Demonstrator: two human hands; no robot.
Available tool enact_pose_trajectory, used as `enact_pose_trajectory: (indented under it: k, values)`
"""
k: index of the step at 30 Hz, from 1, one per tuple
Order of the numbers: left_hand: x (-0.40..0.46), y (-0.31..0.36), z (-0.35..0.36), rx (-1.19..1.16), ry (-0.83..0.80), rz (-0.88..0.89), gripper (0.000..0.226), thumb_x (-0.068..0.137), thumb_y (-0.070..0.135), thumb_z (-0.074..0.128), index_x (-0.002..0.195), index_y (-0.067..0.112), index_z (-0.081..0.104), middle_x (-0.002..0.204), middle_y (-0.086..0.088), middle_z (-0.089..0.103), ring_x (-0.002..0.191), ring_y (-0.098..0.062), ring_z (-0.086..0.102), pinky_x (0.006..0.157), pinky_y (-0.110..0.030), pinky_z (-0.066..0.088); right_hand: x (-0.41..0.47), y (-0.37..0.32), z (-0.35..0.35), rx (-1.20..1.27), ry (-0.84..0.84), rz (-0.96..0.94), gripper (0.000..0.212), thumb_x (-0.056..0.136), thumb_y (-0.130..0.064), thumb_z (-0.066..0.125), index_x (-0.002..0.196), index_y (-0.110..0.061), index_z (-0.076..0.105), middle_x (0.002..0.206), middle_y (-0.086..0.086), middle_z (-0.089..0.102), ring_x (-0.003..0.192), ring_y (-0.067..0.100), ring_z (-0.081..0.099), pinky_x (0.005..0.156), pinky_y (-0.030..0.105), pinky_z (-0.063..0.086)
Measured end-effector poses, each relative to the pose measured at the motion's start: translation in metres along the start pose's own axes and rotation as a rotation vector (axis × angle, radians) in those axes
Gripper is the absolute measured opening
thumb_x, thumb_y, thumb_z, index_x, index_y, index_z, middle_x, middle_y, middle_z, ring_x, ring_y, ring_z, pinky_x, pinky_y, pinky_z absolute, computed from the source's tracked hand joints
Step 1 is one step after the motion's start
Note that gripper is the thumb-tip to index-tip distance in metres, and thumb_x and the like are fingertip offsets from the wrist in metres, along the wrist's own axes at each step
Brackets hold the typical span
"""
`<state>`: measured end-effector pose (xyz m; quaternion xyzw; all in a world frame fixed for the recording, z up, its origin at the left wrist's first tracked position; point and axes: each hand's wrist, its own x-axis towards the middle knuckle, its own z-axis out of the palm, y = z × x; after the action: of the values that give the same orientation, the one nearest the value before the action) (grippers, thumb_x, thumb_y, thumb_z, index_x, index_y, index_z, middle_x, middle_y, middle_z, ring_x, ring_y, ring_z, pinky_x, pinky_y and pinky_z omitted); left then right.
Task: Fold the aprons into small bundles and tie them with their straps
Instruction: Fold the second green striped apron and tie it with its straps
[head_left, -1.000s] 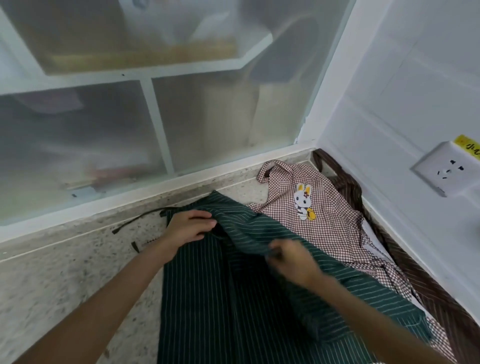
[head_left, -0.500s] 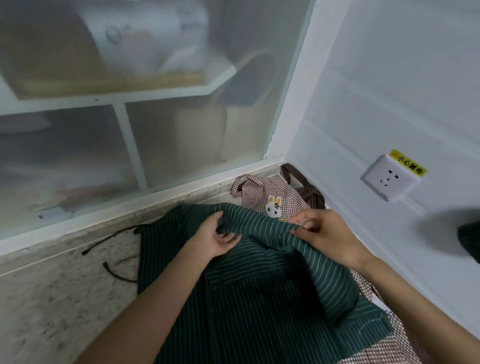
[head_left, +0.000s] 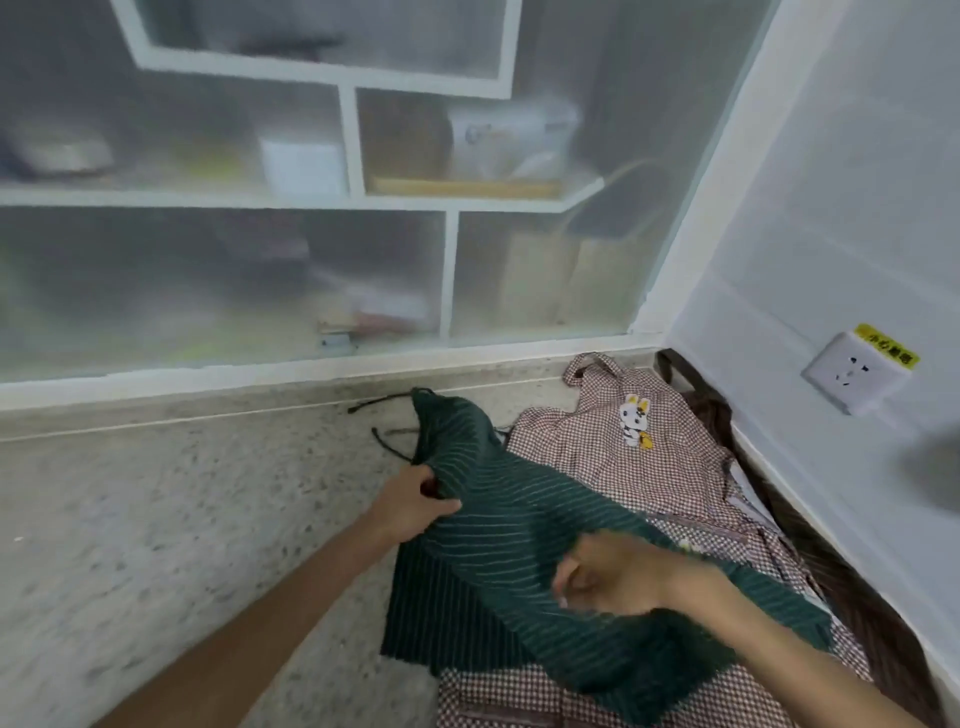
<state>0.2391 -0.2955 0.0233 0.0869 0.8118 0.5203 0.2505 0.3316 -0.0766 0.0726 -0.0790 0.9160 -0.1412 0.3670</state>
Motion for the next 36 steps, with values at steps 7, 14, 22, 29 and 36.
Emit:
enact_pose_trajectory:
  k: [7, 14, 22, 29, 36]
  values:
    - [-0.092, -0.045, -0.052, 0.443, -0.025, 0.031, 0.022, 0.088, 0.025, 0.064, 0.094, 0.004, 0.065, 0.092, 0.003, 0.054, 0.089, -0.013, 0.051, 0.071, -0.019, 0.039, 0.092, -0.145, -0.041, -0.187, 0.333, -0.388, 0.040, 0.097, -0.022, 0.044, 0.137, -0.025, 0.042, 0.138, 0.001, 0.049, 0.125, 0.020, 0.045, 0.104, 0.034, 0.037]
    - [-0.137, -0.063, -0.146, 0.455, 0.299, 0.007, 0.036, 0.075, 0.029, 0.076, 0.108, 0.020, 0.067, 0.103, 0.006, 0.059, 0.096, -0.007, 0.052, 0.073, -0.018, 0.037, 0.121, -0.207, -0.058, -0.055, 0.079, -0.386, 0.028, 0.085, -0.036, 0.068, 0.103, -0.015, 0.072, 0.085, -0.012, 0.067, 0.073, -0.001, 0.057, 0.064, 0.012, 0.043]
    - [-0.137, -0.037, -0.262, 0.264, -0.293, -0.040, 0.058, 0.077, 0.057, 0.063, 0.130, 0.036, 0.049, 0.128, 0.013, 0.056, 0.114, -0.006, 0.055, 0.091, -0.024, 0.048, 0.074, -0.260, -0.097, 0.801, 0.744, -0.524, 0.017, 0.093, -0.019, 0.056, 0.106, -0.011, 0.063, 0.086, -0.001, 0.073, 0.082, 0.003, 0.066, 0.078, 0.014, 0.047]
    - [-0.126, -0.039, -0.299, -0.038, -0.465, 0.022, 0.083, 0.075, 0.084, 0.025, 0.146, 0.044, 0.009, 0.157, 0.009, 0.012, 0.142, -0.016, 0.020, 0.116, -0.046, 0.017, 0.027, -0.295, -0.110, 1.043, 0.754, -0.578, 0.009, 0.096, -0.024, 0.045, 0.097, -0.021, 0.054, 0.085, -0.004, 0.059, 0.078, 0.010, 0.048, 0.073, 0.028, 0.034]
    - [-0.120, -0.052, -0.284, -0.252, -0.627, 0.005, 0.091, 0.066, 0.067, 0.067, 0.141, 0.025, 0.035, 0.145, 0.001, 0.041, 0.134, -0.016, 0.038, 0.116, -0.037, 0.022, -0.015, -0.275, -0.094, 1.205, 0.691, -0.574, 0.010, 0.085, -0.011, 0.037, 0.080, -0.014, 0.046, 0.080, 0.002, 0.048, 0.071, 0.014, 0.040, 0.070, 0.032, 0.031]
